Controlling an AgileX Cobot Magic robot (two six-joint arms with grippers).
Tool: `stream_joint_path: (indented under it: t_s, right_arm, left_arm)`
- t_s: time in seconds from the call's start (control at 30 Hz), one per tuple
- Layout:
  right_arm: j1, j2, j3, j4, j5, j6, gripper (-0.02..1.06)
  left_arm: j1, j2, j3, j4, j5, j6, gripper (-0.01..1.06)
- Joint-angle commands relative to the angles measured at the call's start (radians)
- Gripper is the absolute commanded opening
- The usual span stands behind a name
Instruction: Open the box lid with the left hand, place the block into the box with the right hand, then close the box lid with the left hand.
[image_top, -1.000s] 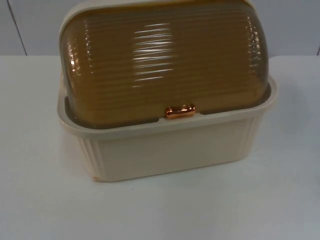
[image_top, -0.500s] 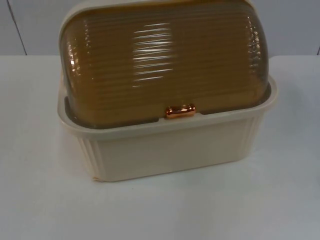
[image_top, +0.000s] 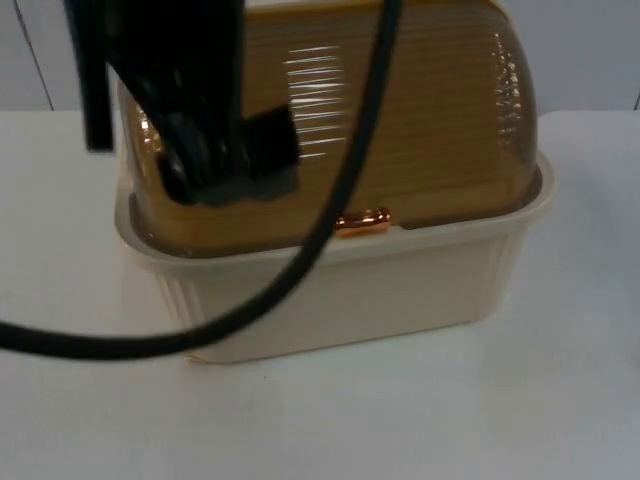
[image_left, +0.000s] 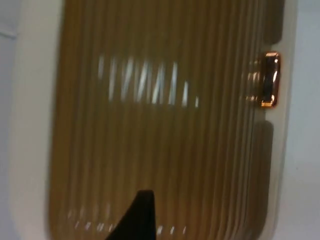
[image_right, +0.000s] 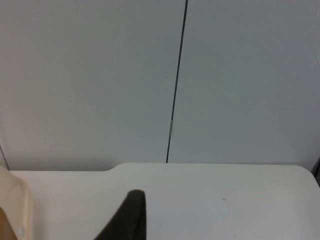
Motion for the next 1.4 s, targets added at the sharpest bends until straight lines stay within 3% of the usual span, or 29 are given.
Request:
stream_joint_path:
  t_s: [0.0,0.23,0.47,0.5,0.57,0.6,0.73,0.77,0.8,0.83,1.07,1.37]
  right_arm:
    - [-0.006,-0.002,-0.006,-0.015,-0.015,0.002,1.05]
    - [-0.006,-0.002,-0.006,-0.024,-0.008,0.000,1.05]
    - [-0.006,0.009,-0.006,-0.026,-0.008,0.000,1.05]
    - [-0.006,0.013,-0.006,-0.026,-0.008,0.000,1.05]
    - [-0.006,0.020,-0.006,-0.026,-0.009,0.000,1.05]
    - [-0.006,0.020,-0.006,-0.026,-0.009,0.000,1.05]
    - [-0.006,0.025,-0.006,-0.026,-0.017,0.000,1.05]
    - [-0.006,0.025,-0.006,-0.026,-0.017,0.000,1.05]
    - [-0.006,0.025,-0.006,-0.026,-0.018,0.000,1.05]
    - [-0.006,0.025,-0.006,-0.026,-0.018,0.000,1.05]
    - [-0.006,0.025,-0.006,-0.026,-0.018,0.000,1.05]
    - [-0.006,0.025,-0.006,-0.026,-0.018,0.002,1.05]
  left_arm:
    - [-0.053,0.033,0.037,0.131,-0.084,-0.132,1.04]
    - [-0.097,0.136,0.137,0.354,-0.268,-0.350,1.04]
    - [-0.097,0.221,0.142,0.466,-0.272,-0.460,0.99]
    - [-0.097,0.230,0.142,0.464,-0.272,-0.460,0.94]
    - [-0.097,0.240,0.142,0.451,-0.273,-0.460,0.73]
    - [-0.097,0.240,0.142,0.451,-0.273,-0.460,0.73]
    - [-0.097,0.241,0.142,0.451,-0.273,-0.460,0.15]
    - [-0.097,0.241,0.142,0.451,-0.273,-0.460,0.15]
    - [-0.097,0.242,0.142,0.451,-0.273,-0.460,0.04]
    - [-0.097,0.244,0.142,0.451,-0.273,-0.460,0.00]
    - [-0.097,0.285,0.142,0.427,-0.338,-0.460,0.00]
    - [-0.097,0.360,0.131,0.435,-0.291,-0.460,0.00]
